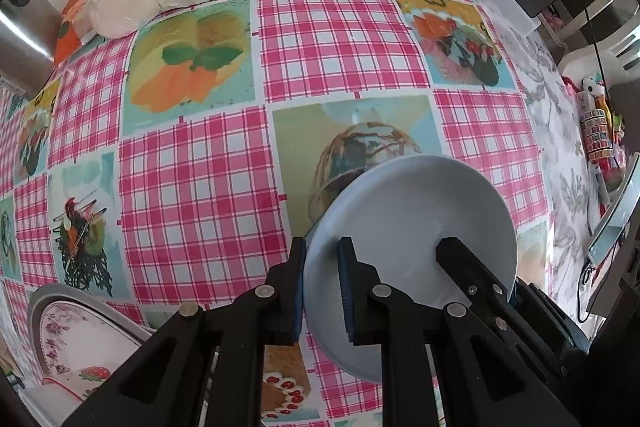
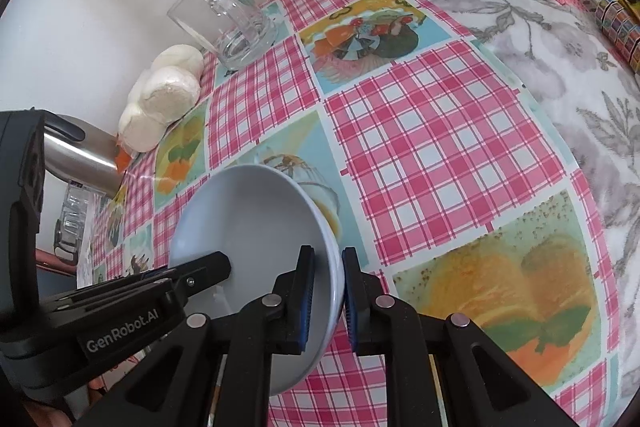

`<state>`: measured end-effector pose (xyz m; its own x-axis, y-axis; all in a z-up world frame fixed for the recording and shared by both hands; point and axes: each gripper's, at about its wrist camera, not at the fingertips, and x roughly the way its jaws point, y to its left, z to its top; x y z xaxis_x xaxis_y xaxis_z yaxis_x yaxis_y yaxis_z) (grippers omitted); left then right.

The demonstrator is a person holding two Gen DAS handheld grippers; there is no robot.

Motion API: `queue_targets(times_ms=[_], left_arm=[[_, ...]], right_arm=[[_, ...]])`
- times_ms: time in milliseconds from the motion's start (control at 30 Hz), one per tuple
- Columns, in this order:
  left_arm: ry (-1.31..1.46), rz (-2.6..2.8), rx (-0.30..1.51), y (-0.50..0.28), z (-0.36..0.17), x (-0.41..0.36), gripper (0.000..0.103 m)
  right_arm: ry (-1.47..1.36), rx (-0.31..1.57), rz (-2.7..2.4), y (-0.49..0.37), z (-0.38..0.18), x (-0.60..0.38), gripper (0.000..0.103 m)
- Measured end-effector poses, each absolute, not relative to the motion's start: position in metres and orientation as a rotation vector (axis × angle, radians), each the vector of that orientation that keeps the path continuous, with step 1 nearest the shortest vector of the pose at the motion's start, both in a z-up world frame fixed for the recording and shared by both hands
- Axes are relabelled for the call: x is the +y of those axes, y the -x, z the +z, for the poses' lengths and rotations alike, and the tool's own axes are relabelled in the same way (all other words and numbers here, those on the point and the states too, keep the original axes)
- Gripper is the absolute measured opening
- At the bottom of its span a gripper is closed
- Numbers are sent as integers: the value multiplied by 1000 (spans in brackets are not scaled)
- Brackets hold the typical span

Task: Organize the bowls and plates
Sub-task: 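Lift the pale round bowl with both grippers and carry it over the basin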

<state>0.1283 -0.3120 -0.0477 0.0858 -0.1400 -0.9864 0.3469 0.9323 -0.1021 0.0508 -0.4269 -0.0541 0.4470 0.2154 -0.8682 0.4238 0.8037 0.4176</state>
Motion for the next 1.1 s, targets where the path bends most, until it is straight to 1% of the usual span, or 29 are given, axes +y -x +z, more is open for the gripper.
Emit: queue_targets(times_ms=[100, 367, 733, 900, 1100], left_arm=[[-136, -376, 1445, -127, -43, -311, 13], [-72, -411, 1399, -121, -16, -301, 13], [41, -426, 1247, -109, 57, -259, 13], [73, -415, 1187, -107, 77, -238, 13], [148, -390, 1141, -102, 88, -199, 13]], right_arm=[[-658, 1119, -149, -48, -52, -430, 15], [-664, 1090, -127, -44, -39, -434, 15], [-601, 955, -50, -38, 28, -416, 15], [-563, 928, -13, -39, 50, -394, 15], [-500, 909, 36, -39, 71, -357, 15]])
